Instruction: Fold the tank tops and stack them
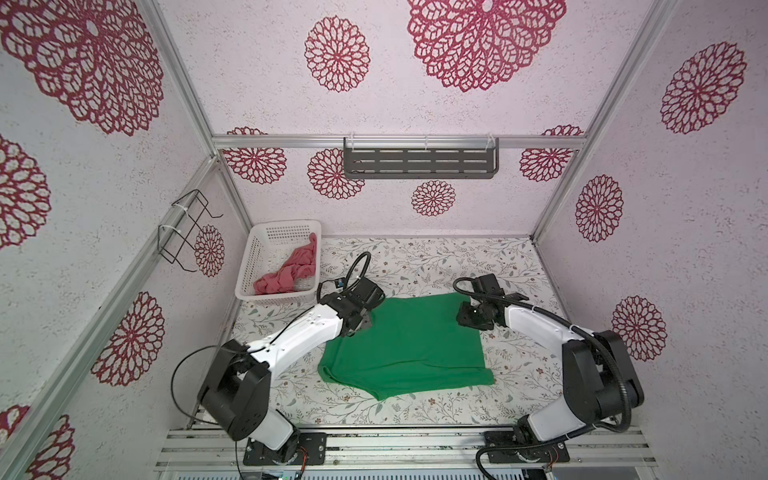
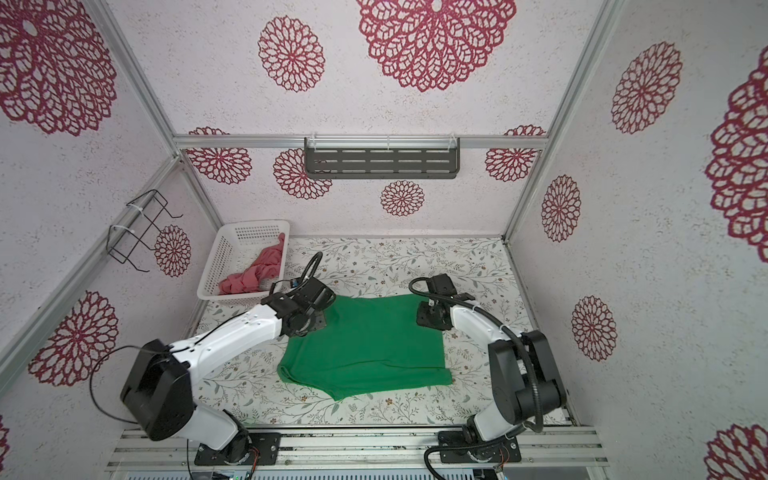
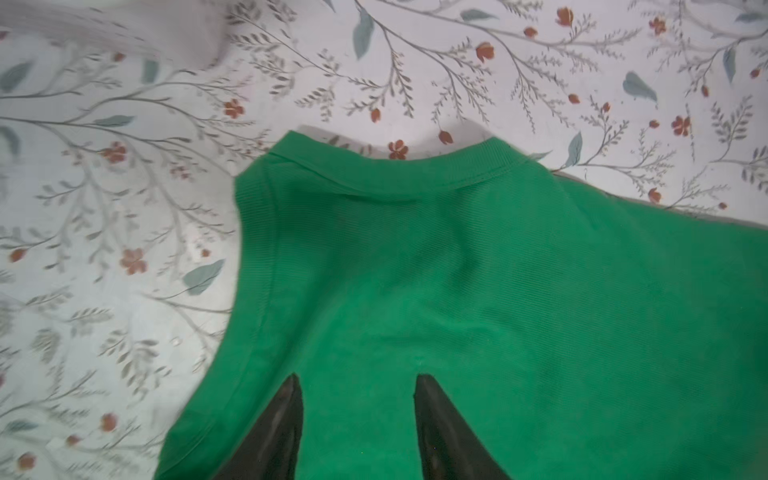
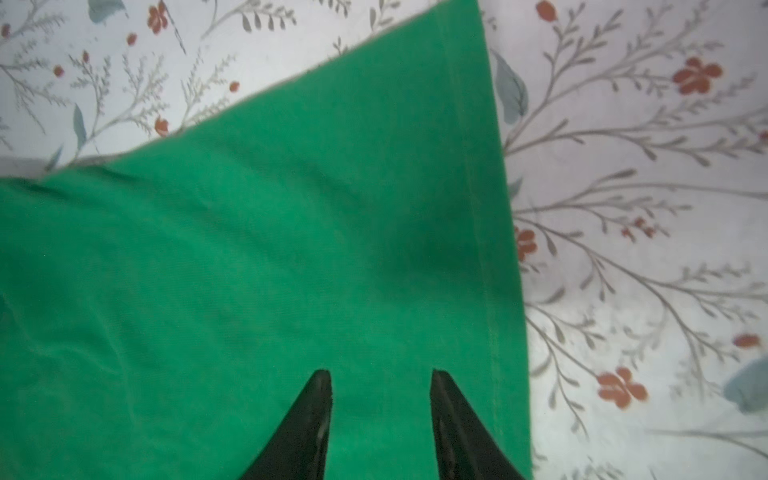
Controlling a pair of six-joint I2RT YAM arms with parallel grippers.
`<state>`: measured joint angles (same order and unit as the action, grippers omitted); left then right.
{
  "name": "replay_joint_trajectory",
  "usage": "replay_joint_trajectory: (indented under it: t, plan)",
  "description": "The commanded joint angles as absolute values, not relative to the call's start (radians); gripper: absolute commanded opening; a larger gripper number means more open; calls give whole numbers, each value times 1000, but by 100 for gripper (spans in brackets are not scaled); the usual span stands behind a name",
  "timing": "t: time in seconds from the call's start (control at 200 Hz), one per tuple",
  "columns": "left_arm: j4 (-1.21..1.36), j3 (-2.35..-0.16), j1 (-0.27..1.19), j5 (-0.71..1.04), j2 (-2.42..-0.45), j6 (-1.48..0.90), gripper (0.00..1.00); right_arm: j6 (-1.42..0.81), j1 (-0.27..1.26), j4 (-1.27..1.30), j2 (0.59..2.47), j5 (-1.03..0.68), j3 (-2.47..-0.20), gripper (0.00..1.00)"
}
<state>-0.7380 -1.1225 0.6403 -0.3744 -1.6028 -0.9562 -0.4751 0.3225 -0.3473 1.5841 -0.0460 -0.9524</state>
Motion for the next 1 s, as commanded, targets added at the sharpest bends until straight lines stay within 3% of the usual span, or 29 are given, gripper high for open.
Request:
replay_joint_trajectory:
  t: [0.0, 0.19, 0.385, 0.741, 0.846, 0.996]
  plan:
    - [-618, -1103, 609, -326, -1663, -929, 46, -491, 325, -228, 1659, -11, -981, 38]
    - [-512, -1050, 576, -322, -1718, -970, 44, -495, 322, -143, 1768, 18, -983, 31]
    - [-410, -1058, 562, -315, -1833, -1006, 45, -503, 286, -184, 1770, 111, -928, 31]
    - [-194, -1471, 568, -118, -2167, -763, 53, -520, 190, -310, 1404, 165, -712, 32]
    - [-262, -1574, 565, -120, -2140, -659, 61, -488, 193, -363, 1284, 91, -714, 37]
    - [-403, -1522, 526, -192, -1990, -609, 65, -434, 207, -423, 1202, 35, -721, 44]
